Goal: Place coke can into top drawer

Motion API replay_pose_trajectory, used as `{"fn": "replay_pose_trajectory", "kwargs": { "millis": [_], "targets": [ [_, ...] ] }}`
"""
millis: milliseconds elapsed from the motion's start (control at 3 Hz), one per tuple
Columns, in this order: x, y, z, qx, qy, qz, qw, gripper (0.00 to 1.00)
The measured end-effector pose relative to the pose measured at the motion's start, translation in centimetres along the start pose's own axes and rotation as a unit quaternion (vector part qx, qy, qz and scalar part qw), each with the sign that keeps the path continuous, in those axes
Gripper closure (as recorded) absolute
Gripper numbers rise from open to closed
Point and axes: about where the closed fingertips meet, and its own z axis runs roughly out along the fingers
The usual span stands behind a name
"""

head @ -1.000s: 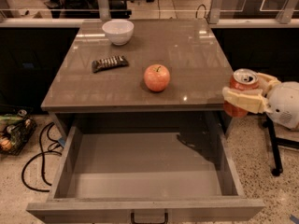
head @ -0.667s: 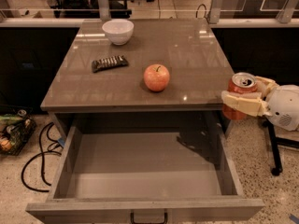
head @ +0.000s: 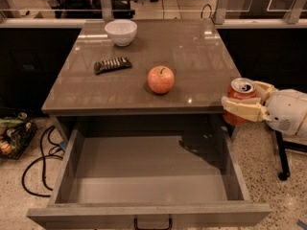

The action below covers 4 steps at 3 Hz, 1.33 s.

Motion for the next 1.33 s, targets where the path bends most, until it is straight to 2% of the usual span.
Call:
{"fn": "replay_pose_trajectory", "kwargs": {
  "millis": [333,667,1000,1333],
  "targets": [
    [3.6,2.7,1.3,-0.033,0.005,0.004,0.9994,1.00],
    [6.5,6.8,3.5,-0.097,-0.008,0.000,0.9952,1.00],
    [8.2,11.0,6.3,-0.175,-0.028,-0.006,0.9842,1.00],
    [9.1,15.3,9.2,-0.244,-0.042,-0.012,0.9688,1.00]
  ]
}}
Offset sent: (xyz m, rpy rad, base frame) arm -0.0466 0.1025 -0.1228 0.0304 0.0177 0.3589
